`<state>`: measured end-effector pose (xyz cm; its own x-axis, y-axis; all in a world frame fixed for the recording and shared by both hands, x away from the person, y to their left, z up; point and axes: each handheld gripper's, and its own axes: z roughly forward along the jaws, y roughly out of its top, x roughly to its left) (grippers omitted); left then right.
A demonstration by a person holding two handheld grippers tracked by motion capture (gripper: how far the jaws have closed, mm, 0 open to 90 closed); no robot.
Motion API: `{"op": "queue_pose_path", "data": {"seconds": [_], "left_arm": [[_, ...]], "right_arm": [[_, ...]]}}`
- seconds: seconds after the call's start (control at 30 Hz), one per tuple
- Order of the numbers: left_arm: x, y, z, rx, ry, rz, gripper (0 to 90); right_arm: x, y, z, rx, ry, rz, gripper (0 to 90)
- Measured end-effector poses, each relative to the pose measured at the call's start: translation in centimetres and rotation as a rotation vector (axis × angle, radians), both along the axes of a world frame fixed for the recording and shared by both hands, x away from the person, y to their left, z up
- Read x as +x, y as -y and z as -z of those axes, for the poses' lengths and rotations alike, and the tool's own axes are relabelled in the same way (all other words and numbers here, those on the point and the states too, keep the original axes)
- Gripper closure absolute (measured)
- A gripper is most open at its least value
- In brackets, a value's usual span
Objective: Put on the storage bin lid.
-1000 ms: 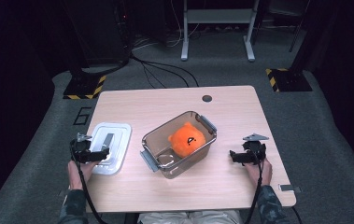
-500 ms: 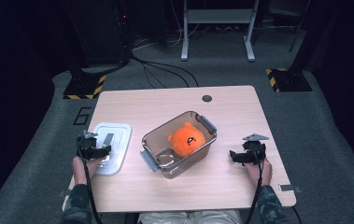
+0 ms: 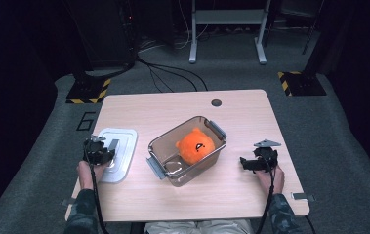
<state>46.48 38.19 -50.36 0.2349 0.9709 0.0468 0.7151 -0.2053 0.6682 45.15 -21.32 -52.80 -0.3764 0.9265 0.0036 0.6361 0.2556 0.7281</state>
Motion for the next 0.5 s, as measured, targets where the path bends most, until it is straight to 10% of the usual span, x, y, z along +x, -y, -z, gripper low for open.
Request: {"op": "queue_pose_path", "data": {"seconds": [0.5], "left_arm": [[-0.03, -0.60, -0.09, -0.050, 0.020, -0.030, 66.5]], "right_arm": [[0.00, 0.01, 0.00, 0.001, 0.000, 0.000, 5.6]]}}
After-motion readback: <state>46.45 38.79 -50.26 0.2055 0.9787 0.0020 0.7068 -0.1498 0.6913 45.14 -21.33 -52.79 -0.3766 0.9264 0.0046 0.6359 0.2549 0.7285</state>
